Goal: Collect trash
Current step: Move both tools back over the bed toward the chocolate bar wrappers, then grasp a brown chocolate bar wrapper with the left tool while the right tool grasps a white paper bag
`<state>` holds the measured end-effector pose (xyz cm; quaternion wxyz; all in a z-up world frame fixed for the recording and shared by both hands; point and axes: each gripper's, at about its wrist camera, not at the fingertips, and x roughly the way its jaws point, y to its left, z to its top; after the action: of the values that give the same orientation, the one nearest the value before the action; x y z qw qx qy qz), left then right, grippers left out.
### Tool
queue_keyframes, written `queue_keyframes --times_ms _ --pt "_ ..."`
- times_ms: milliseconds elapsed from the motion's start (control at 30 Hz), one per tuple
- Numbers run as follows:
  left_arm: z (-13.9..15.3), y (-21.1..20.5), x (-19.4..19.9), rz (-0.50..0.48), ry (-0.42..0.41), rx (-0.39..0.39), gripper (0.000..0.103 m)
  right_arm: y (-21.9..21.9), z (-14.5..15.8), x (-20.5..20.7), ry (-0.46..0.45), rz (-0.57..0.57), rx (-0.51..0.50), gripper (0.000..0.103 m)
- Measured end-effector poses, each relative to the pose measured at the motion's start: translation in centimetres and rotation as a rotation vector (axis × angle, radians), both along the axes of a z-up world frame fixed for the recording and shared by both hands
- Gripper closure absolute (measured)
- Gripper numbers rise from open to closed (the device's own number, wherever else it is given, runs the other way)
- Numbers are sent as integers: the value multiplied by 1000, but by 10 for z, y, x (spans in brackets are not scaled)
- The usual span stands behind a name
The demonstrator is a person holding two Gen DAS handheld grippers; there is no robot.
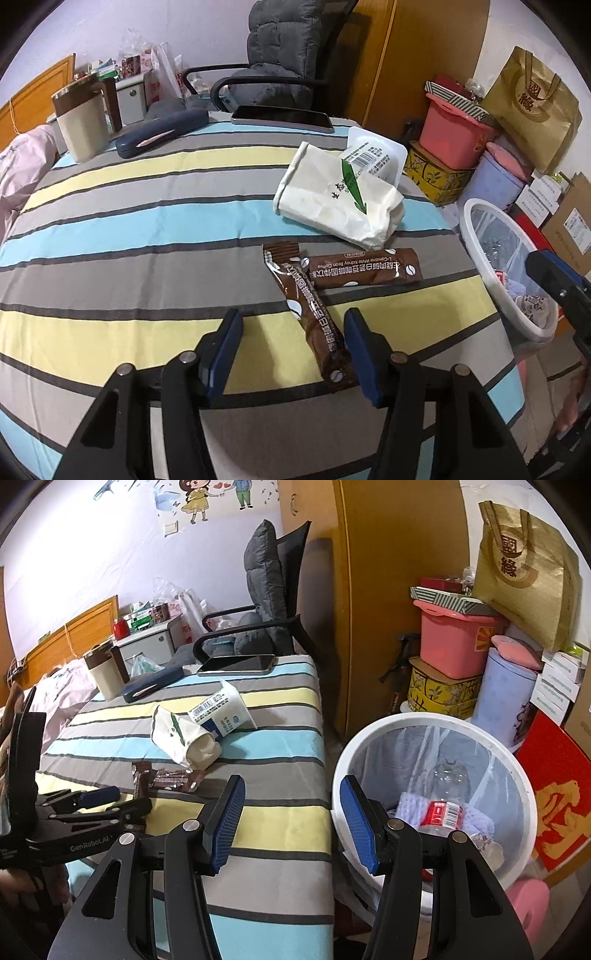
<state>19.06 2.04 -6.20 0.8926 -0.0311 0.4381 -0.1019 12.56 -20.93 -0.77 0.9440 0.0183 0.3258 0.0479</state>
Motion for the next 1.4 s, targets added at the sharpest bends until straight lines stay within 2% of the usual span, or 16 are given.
queue_keyframes --times_ms 67,133,233,300,467,767,967,1200,1400 --pt "0 4 2 -2 6 -26 62 3 0 2 3 2 -3 47" --pt "0 6 3 -6 7 -19 68 7 -1 4 7 10 -3 47" --pt "1 11 3 -20 17 -49 78 13 0 7 8 21 -12 47" --pt "2 15 3 -16 10 -44 81 16 0 8 10 25 -14 47" --pt "5 23 1 -19 -4 -31 82 25 -2 14 21 47 -24 47" --pt "5 53 -1 32 -4 -27 82 46 -2 30 37 119 -41 47" --pt "2 75 0 75 6 -24 82 54 2 49 41 211 19 47" --pt "-1 86 3 80 26 -65 82 68 -2 69 34 284 -18 47" --pt "-1 89 8 71 36 -75 80 71 -15 80 99 349 -1 47"
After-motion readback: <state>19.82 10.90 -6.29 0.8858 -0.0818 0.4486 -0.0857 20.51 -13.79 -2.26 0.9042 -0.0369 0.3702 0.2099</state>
